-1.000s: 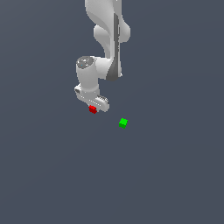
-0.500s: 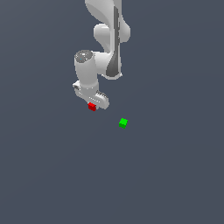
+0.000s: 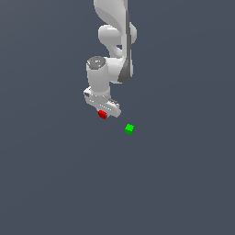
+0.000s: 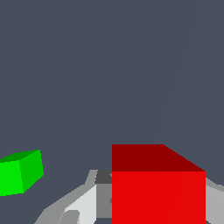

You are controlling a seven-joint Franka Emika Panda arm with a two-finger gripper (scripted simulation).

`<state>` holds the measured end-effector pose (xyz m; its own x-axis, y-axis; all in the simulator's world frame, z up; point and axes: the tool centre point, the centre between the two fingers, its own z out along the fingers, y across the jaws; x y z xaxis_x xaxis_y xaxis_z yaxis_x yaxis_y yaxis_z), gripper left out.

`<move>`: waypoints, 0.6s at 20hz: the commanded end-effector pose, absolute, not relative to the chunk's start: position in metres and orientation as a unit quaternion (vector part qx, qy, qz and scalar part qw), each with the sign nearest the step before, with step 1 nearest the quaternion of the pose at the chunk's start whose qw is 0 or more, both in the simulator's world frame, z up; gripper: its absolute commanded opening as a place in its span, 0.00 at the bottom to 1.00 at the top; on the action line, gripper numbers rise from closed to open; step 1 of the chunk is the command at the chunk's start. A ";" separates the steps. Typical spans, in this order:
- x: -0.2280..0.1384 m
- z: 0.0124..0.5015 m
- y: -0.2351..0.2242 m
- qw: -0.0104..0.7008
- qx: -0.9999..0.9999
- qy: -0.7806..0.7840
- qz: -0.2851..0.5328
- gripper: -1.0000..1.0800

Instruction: Stack the red cube on top of the green cube.

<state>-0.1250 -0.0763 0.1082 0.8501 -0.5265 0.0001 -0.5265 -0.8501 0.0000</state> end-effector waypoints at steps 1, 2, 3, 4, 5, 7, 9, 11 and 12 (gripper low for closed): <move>-0.120 0.103 -0.058 0.000 -0.962 0.273 0.000 0.00; -0.117 0.100 -0.049 0.000 -0.962 0.273 0.000 0.00; -0.115 0.097 -0.040 0.000 -0.962 0.273 0.000 0.00; -0.112 0.094 -0.030 0.001 -0.962 0.273 0.000 0.00; -0.108 0.090 -0.020 0.001 -0.962 0.273 0.000 0.00; -0.102 0.084 0.001 0.001 -0.962 0.273 0.000 0.00; -0.096 0.078 0.019 0.001 -0.962 0.273 0.000 0.00; -0.091 0.073 0.034 0.001 -0.962 0.273 0.000 0.00; -0.088 0.071 0.041 0.001 -0.962 0.273 0.000 0.00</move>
<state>-0.0925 0.0299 0.0743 0.8517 -0.5240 -0.0016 -0.5240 -0.8517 -0.0009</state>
